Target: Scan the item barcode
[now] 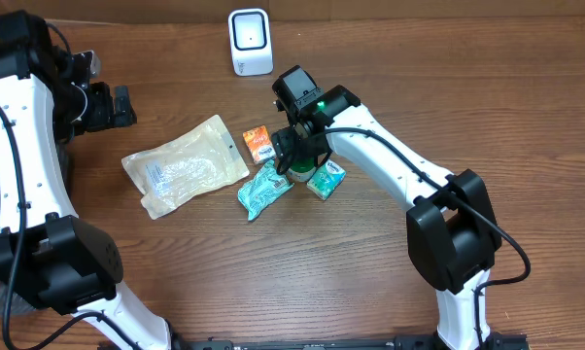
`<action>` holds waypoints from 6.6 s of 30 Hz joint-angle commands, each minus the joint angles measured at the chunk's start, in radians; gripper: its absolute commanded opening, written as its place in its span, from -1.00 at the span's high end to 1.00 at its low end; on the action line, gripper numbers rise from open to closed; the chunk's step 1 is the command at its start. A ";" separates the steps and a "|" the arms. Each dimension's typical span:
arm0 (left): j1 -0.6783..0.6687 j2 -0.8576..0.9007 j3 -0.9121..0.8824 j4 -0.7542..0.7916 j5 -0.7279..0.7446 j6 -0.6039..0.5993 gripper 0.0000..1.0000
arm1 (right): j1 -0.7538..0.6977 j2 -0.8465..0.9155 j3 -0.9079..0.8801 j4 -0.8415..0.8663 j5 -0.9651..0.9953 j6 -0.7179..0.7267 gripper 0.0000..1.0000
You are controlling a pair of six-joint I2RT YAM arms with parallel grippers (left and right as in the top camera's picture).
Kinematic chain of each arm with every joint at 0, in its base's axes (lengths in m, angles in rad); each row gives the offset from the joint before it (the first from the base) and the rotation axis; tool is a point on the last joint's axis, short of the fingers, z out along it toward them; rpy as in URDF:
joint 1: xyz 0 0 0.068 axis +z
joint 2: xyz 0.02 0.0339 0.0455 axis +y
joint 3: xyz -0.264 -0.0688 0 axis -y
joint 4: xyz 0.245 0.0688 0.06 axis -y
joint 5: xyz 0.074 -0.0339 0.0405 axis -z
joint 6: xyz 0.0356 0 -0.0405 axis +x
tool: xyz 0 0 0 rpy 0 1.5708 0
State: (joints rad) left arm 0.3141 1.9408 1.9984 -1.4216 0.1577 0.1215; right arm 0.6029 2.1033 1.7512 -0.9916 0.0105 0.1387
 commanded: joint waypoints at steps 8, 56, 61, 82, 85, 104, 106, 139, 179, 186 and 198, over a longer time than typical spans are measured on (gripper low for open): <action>-0.008 -0.013 0.024 0.001 0.015 -0.017 -0.99 | 0.001 -0.006 0.015 -0.002 0.019 -0.198 -0.42; -0.008 -0.013 0.024 0.001 0.015 -0.017 -0.99 | -0.003 -0.052 0.190 -0.206 0.055 -0.558 -0.94; -0.008 -0.013 0.024 0.001 0.015 -0.017 -0.99 | -0.005 -0.061 0.322 -0.331 0.055 -0.287 -1.00; -0.008 -0.013 0.024 0.001 0.015 -0.017 -0.99 | -0.102 -0.005 0.314 -0.409 0.011 0.342 -0.96; -0.008 -0.013 0.024 0.001 0.015 -0.017 -0.99 | -0.102 0.000 0.243 -0.343 0.010 0.398 -0.93; -0.008 -0.013 0.024 0.001 0.015 -0.017 -0.99 | -0.098 0.001 0.101 -0.193 0.011 0.499 -0.82; -0.008 -0.013 0.024 0.001 0.015 -0.017 -0.99 | -0.098 0.001 0.101 -0.183 0.011 0.523 -0.80; -0.008 -0.013 0.024 0.001 0.015 -0.018 -0.99 | -0.091 0.004 0.002 -0.085 0.003 0.573 -0.73; -0.008 -0.013 0.024 0.001 0.015 -0.018 -0.99 | -0.071 0.018 0.024 -0.105 0.002 -0.312 0.24; -0.008 -0.013 0.024 0.001 0.015 -0.017 -0.99 | -0.071 0.018 0.024 -0.110 0.045 -0.664 0.20; -0.008 -0.013 0.024 0.001 0.015 -0.017 -0.99 | -0.071 -0.012 0.109 -0.157 0.090 -0.570 -0.43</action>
State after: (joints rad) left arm 0.3141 1.9408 1.9984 -1.4212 0.1608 0.1211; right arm 0.5262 2.1098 1.7573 -1.1294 0.0883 -0.5407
